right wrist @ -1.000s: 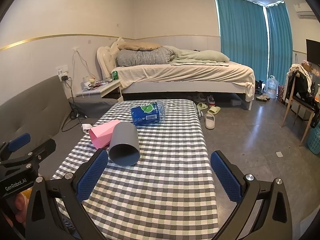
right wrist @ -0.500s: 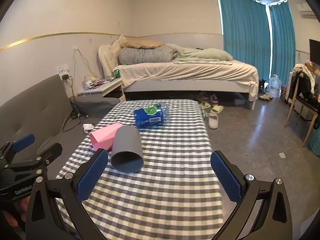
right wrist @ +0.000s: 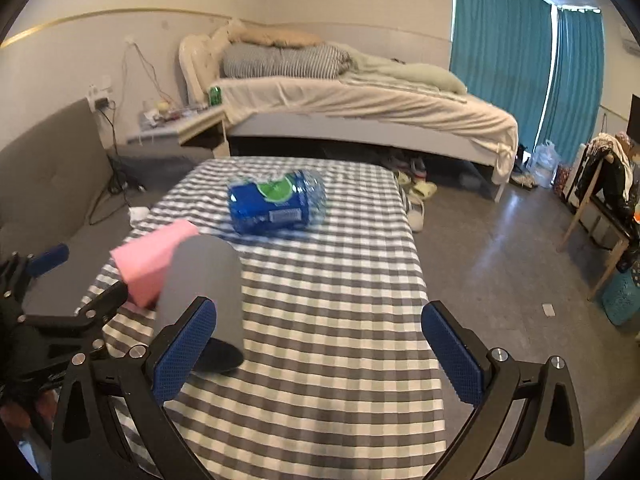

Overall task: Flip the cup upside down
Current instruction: 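Close the left tool around the pink hexagonal cup lying on its side, then lift the pink cup with the left tool toward the right tool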

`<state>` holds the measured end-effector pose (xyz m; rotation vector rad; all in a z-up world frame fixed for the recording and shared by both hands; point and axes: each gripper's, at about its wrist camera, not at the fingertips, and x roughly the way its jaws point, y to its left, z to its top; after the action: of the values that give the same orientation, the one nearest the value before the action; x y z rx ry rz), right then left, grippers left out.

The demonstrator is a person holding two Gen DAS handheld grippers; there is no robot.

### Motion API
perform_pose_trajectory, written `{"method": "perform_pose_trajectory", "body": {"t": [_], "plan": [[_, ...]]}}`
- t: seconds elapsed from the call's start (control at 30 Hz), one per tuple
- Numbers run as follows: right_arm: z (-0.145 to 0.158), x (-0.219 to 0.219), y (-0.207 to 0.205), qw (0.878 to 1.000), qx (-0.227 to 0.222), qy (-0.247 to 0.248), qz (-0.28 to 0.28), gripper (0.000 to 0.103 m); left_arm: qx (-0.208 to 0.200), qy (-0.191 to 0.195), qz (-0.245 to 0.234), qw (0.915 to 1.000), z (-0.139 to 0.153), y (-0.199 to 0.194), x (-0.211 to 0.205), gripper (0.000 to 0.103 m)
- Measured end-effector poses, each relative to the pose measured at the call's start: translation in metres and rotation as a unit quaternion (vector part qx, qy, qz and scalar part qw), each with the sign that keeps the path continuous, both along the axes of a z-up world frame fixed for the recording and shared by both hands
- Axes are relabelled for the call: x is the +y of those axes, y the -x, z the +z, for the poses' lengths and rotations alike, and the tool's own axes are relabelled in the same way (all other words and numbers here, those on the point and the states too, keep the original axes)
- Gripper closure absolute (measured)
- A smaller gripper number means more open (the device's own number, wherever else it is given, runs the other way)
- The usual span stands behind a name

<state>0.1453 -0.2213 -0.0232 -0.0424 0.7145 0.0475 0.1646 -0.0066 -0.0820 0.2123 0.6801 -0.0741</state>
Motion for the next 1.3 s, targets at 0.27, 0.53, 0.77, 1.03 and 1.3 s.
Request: {"method": "perform_pose_trajectory", "body": {"t": [0.27,0.53,0.77,1.03,1.3], "plan": [[0.001,-0.003,-0.012,1.000,0.014,-0.007,0.008,0.000,0.063,-0.014,-0.052,0.9966,-0.026,-0.036,-0.002,0.005],[-0.003,0.003,-0.013,1.000,0.023,0.001,0.017,0.000,0.071,0.002,-0.072,0.9949,-0.022,-0.030,-0.005,0.032],[-0.001,-0.007,-0.004,1.000,0.025,-0.013,0.003,0.000,0.091,0.016,-0.016,0.9956,-0.016,0.026,0.002,0.033],[0.019,-0.007,0.040,1.000,-0.003,-0.016,-0.005,0.000,0.099,0.021,-0.010,0.9948,-0.014,0.105,-0.029,0.035],[0.028,-0.019,0.084,1.000,-0.002,0.006,-0.018,0.000,0.116,0.065,-0.043,0.9902,-0.008,0.117,-0.055,0.024]]}}
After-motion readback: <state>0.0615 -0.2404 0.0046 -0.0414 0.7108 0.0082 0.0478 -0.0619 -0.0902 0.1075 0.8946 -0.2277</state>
